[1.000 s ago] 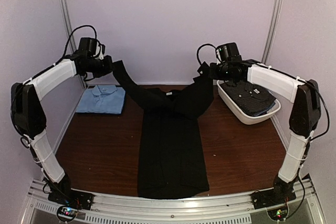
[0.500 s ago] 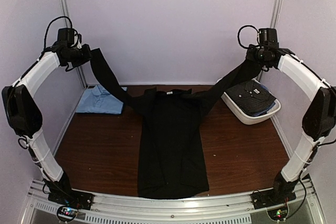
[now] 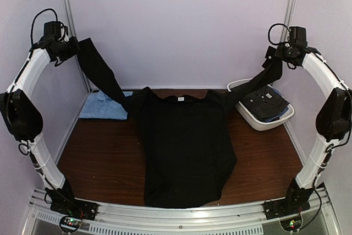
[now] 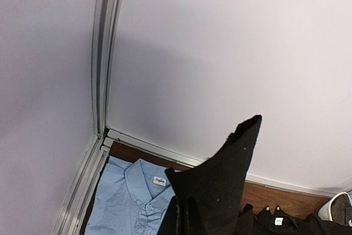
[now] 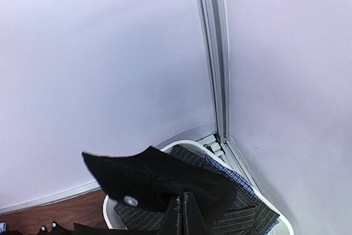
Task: Fold and stack the long sleeve shirts
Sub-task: Flatten out the crumpled shirt at the center of the board.
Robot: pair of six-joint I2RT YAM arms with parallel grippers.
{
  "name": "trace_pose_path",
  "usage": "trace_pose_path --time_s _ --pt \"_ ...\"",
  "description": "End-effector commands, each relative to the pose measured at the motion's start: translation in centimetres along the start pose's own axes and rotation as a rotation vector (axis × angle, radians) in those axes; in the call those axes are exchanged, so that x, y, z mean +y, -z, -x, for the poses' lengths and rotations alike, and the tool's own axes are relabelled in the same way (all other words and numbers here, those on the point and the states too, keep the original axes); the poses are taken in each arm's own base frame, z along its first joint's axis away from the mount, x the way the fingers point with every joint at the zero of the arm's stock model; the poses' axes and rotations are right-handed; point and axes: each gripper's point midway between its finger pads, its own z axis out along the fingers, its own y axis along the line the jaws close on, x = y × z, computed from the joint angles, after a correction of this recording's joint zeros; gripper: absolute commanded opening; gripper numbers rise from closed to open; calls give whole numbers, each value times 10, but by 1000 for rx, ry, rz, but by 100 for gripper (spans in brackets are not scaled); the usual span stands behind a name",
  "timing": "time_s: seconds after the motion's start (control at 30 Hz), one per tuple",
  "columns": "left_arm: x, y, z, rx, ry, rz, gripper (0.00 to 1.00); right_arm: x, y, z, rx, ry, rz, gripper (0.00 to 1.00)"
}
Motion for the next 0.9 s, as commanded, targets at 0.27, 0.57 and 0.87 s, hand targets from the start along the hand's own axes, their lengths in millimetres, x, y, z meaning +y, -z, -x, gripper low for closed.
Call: trace_pose_path --time_s 0.27,0.57,0.87 --pt "-2 -30 -18 76 -18 -85 0 17 -13 -15 64 -7 105 0" --pt "-80 -35 -116 258 -77 -271 0 91 5 -110 202 135 226 0" --pt "-119 -26 -263 515 -108 -357 0 128 26 -243 398 282 269 1"
